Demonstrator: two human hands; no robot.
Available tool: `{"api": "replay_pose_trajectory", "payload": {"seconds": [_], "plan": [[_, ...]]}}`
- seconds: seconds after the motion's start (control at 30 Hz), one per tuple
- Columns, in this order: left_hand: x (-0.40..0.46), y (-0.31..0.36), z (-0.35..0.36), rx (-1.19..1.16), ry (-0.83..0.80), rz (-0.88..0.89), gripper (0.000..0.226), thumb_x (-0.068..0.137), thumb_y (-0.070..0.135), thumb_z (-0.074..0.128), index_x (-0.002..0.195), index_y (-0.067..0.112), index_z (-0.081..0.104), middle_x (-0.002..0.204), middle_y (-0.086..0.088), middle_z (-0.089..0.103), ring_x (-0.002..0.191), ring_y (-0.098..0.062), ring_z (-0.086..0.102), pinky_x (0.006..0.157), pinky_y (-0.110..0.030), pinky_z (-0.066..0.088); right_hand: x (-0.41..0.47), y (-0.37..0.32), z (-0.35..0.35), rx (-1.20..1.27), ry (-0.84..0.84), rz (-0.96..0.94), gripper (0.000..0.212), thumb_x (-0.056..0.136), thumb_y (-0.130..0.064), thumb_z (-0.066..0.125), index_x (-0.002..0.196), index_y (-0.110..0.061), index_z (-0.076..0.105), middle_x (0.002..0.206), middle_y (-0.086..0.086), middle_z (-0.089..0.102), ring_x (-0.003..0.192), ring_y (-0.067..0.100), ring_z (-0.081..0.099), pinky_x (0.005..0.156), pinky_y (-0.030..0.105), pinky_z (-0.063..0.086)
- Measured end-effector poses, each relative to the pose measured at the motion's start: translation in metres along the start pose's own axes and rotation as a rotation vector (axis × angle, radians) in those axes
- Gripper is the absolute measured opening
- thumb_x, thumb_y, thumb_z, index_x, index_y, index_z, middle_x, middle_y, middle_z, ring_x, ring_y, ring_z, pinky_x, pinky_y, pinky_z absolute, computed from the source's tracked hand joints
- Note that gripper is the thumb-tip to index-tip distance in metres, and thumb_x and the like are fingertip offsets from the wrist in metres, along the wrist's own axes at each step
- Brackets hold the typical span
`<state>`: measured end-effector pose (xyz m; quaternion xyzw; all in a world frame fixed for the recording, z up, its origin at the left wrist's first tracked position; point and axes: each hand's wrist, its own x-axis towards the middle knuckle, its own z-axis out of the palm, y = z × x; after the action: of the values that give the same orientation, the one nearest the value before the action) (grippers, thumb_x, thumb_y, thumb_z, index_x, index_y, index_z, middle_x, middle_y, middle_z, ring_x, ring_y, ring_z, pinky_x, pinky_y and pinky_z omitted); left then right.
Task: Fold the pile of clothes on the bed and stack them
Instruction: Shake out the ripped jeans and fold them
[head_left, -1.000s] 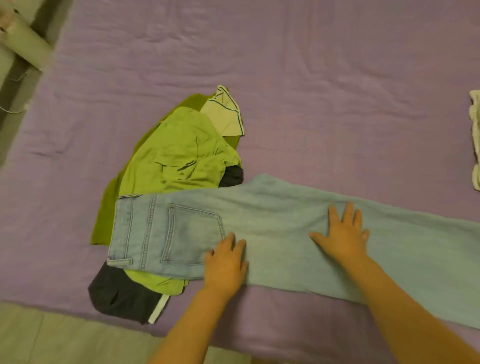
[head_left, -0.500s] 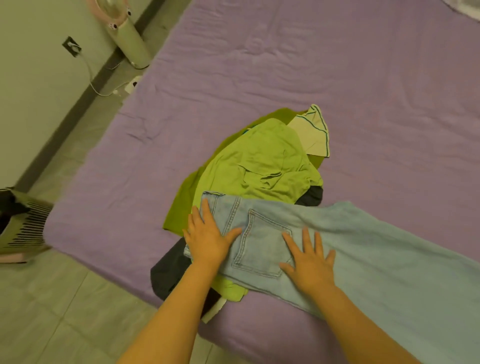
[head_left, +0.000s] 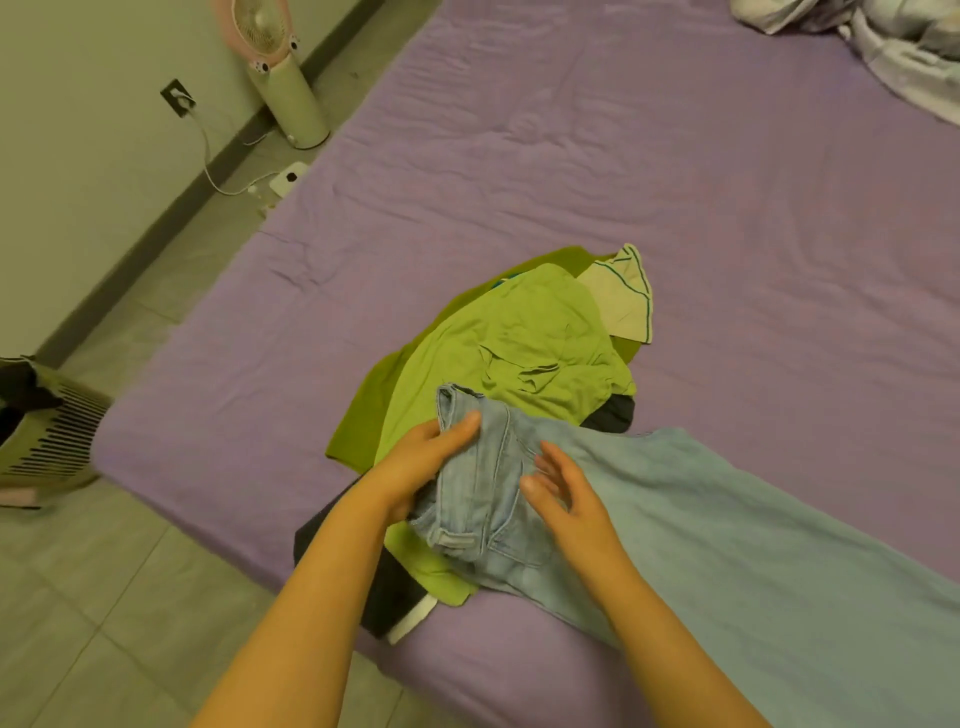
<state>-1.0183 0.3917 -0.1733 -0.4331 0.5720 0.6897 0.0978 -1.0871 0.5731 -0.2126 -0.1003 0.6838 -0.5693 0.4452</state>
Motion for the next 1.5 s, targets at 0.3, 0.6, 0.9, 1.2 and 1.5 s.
{"api": "replay_pose_trajectory", "payload": {"seconds": [0.3,0.6,0.9,1.2,1.5], "plan": [[-0.029,-0.017,0.146,-0.034,-0.238,-0.039,0.051,0.088,0.067,0.023,0.104,0.034,0.059,0.069,-0.001,0.066,0.062,-0.011,0.063,0.065,-0.028,0.052,-0.052,0.003,-0.077,-0.026,0.277,0.033,0.037,0.081,-0.023,0.074,0.108,-0.030,0.050,0.096,-0.013,0.064,0.085,-0.001,0.062,0.060,0.006,0.045],[-0.022,-0.094,0.225,0.852,0.074,0.471,0.039,0.100,0.019,0.043,0.139,0.015,0.046,0.142,-0.006,0.046,0.129,-0.021,0.042,0.105,-0.024,0.029,-0.118,0.091,-0.195,0.215,0.714,0.214,0.035,0.087,-0.001,0.063,0.119,-0.009,0.053,0.108,0.009,0.066,0.085,0.015,0.064,0.063,0.021,0.051],[-0.002,-0.150,0.304,1.481,-0.108,0.472,0.057,0.102,0.049,0.015,0.151,0.033,-0.008,0.156,-0.004,-0.025,0.145,-0.032,-0.020,0.115,-0.053,-0.008,-0.131,0.138,-0.255,0.156,0.769,0.198,0.040,0.087,-0.007,0.065,0.125,-0.008,0.052,0.114,0.011,0.065,0.089,0.016,0.064,0.059,0.014,0.051],[0.015,-0.177,0.316,1.552,-0.057,0.436,0.067,0.090,0.068,0.004,0.138,0.036,-0.029,0.147,-0.001,-0.038,0.133,-0.030,-0.040,0.107,-0.054,-0.023,-0.145,0.162,-0.265,-0.544,0.826,0.214,0.074,0.092,-0.022,0.060,0.151,-0.017,0.017,0.150,0.013,0.034,0.134,0.027,0.037,0.105,0.039,0.040],[0.010,-0.172,0.315,1.516,-0.068,0.534,0.069,0.095,0.061,0.014,0.145,0.020,0.038,0.151,-0.016,0.033,0.137,-0.042,0.030,0.107,-0.064,0.018,-0.115,0.174,-0.248,-1.165,0.556,0.102,0.068,0.091,-0.059,0.017,0.149,-0.024,0.022,0.157,0.011,0.015,0.145,0.035,0.009,0.113,0.060,0.016]]}}
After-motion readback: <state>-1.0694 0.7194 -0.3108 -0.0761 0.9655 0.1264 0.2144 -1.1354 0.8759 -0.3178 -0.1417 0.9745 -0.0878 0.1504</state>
